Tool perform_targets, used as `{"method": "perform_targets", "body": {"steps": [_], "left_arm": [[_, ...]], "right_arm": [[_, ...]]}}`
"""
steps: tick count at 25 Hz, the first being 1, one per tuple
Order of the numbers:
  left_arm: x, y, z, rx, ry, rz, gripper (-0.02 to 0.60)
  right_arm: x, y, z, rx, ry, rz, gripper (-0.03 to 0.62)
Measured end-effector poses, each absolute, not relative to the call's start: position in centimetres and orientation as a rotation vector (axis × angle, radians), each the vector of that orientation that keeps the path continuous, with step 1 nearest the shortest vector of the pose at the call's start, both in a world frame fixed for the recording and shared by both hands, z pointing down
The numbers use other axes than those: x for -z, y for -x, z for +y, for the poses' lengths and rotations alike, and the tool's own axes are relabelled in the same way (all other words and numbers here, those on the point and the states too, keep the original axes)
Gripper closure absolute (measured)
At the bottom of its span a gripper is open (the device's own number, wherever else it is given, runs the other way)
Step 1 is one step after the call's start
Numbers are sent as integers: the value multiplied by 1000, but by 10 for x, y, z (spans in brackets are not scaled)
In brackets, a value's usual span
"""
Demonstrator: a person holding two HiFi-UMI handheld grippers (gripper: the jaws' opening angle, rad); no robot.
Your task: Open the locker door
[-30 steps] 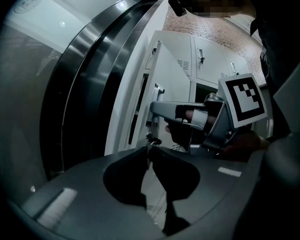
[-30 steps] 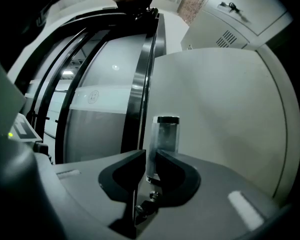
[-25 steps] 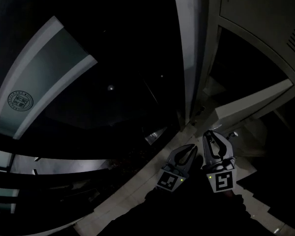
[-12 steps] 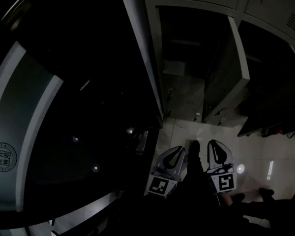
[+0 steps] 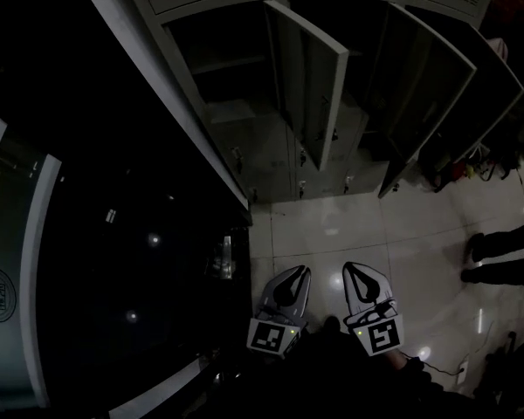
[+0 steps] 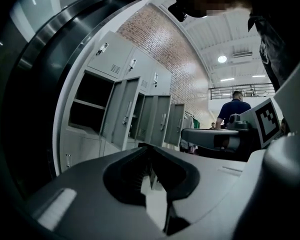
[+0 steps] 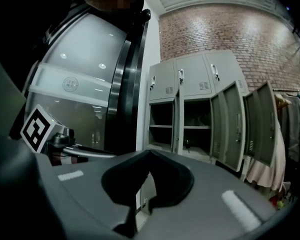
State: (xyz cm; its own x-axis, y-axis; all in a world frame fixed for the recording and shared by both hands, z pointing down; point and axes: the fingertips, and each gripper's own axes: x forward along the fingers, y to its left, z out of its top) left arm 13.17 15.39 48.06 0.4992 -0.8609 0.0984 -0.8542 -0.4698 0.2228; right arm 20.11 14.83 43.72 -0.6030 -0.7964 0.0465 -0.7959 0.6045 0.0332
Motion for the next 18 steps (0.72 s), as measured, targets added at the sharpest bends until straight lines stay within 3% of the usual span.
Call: {"method": "perform_targets", "body": {"steps": [9, 18], "left_arm": [[-497, -247, 261, 15, -2443, -1489, 535], [-477, -295, 309, 17, -2518, -1481, 535]], "right_arm": [[-450, -325, 248, 75, -1336, -2802, 592], [-450, -355, 311, 137, -1216, -2836, 592]]}}
